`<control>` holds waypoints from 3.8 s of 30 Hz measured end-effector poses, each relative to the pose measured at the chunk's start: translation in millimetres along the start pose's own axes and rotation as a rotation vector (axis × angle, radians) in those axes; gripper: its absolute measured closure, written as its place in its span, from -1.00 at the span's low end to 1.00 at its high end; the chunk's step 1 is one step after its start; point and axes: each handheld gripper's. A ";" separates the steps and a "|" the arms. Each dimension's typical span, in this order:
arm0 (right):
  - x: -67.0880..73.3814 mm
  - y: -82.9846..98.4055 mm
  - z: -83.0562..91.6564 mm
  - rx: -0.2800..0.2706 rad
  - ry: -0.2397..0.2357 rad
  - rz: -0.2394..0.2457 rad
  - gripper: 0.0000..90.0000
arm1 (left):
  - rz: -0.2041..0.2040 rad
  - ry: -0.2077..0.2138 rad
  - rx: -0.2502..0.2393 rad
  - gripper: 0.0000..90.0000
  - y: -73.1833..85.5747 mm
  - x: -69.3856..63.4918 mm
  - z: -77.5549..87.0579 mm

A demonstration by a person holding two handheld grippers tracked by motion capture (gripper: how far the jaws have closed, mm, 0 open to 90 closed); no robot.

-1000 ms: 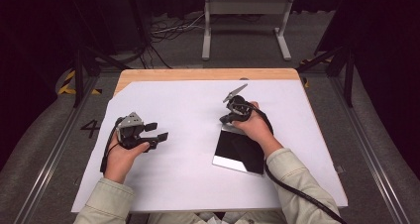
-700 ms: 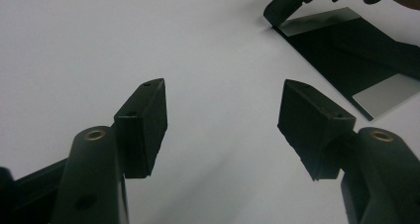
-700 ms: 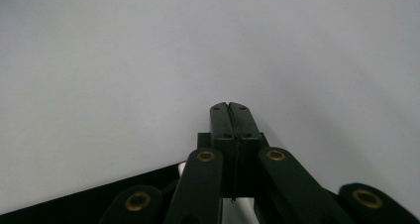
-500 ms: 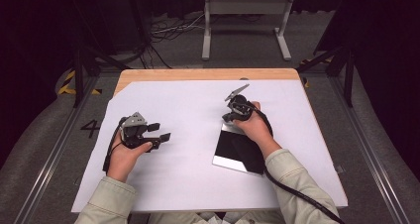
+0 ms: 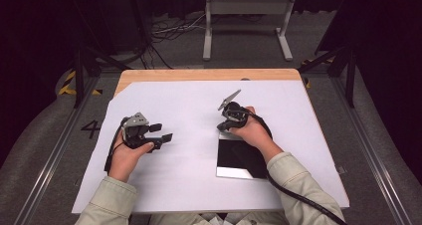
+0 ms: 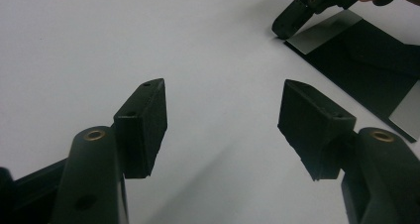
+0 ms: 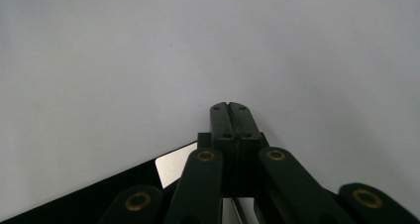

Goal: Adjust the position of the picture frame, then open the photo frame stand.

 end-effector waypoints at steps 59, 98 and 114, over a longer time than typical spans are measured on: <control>58.4 96.0 180.4 -0.353 0.198 -0.057 0.47 | -0.082 0.083 -0.105 0.07 14.7 -42.6 18.2; 86.7 135.2 168.2 -0.035 0.091 -0.034 0.51 | -0.121 0.078 -0.036 -0.07 18.6 -44.6 10.3; 98.8 138.6 153.8 0.120 0.051 -0.042 0.46 | -0.121 0.081 -0.019 -0.11 20.1 -42.3 7.8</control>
Point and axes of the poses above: each handheld gripper's, and its own axes: z roughly backward along the jaws, y roughly out of its underside, x roughly to its left, and after that the axes turned 13 degrees about -x, right-handed
